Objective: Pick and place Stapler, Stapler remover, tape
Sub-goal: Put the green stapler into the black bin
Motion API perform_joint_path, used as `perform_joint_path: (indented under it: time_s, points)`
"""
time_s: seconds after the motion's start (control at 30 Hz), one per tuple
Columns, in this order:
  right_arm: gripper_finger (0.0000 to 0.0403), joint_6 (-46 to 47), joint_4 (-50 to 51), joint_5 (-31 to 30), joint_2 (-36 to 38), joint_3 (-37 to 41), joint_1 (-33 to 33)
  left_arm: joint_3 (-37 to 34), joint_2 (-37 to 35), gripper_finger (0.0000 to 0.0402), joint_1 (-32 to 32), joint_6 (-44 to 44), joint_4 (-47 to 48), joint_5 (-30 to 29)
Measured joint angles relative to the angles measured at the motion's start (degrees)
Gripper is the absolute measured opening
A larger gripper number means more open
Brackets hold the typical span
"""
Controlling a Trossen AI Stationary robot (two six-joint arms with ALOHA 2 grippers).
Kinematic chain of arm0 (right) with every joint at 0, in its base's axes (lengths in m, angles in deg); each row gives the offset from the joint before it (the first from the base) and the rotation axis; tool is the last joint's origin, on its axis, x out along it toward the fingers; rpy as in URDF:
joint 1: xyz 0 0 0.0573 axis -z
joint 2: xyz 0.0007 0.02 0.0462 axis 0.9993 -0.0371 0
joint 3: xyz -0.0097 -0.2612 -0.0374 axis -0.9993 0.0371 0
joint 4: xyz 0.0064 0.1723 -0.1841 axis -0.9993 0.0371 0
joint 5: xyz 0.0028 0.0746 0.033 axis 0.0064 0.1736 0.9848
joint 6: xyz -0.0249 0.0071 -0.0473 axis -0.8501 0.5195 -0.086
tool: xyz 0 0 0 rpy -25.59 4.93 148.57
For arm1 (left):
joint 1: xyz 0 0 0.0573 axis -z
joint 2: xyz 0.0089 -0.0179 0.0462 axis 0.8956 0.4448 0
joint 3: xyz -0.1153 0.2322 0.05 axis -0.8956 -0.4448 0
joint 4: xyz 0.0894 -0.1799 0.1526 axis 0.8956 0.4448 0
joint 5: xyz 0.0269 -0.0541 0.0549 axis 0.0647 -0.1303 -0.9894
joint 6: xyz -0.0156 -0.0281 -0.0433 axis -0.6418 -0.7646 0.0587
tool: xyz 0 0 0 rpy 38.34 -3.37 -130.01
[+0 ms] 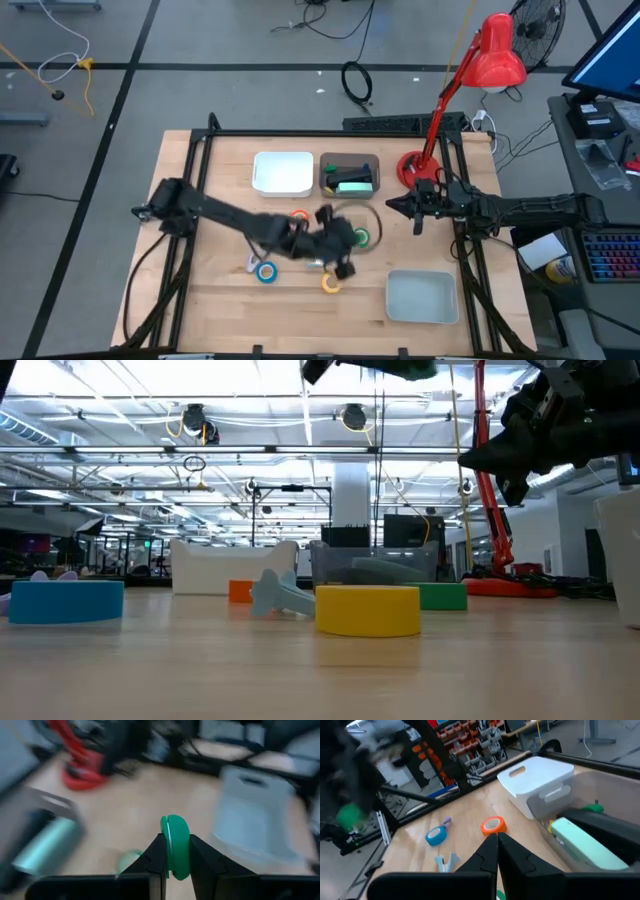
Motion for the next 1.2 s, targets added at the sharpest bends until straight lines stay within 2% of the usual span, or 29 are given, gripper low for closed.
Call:
perform_joint_path:
  time_s: [0.27, 0.53, 0.8, 1.07, 1.2]
  points:
    - [0.0004, -0.1, -1.4, 0.2, 0.0, 0.0, 0.0, 0.0, -1.4, 0.0055, -10.6, 1.8, 6.2, -1.7]
    - [0.0004, -0.2, -1.6, 0.2, -0.1, 0.0, 0.0, -0.1, -0.4, 0.0055, -20.6, 2.5, 15.1, 0.6]
    - [0.0004, -0.9, -1.4, 0.1, -0.1, 0.0, 0.0, -0.1, 2.0, 0.0055, -29.2, 8.9, 14.8, 11.8]
    - [0.0004, -0.1, -1.3, 0.0, -0.1, 0.0, 0.0, 0.0, 7.0, 0.0055, -35.1, 14.9, 13.4, 23.2]
    - [0.0004, 0.7, -1.3, 0.0, -0.1, 0.0, 0.0, 0.0, 8.5, 0.0055, -36.8, 16.5, 12.1, 25.9]
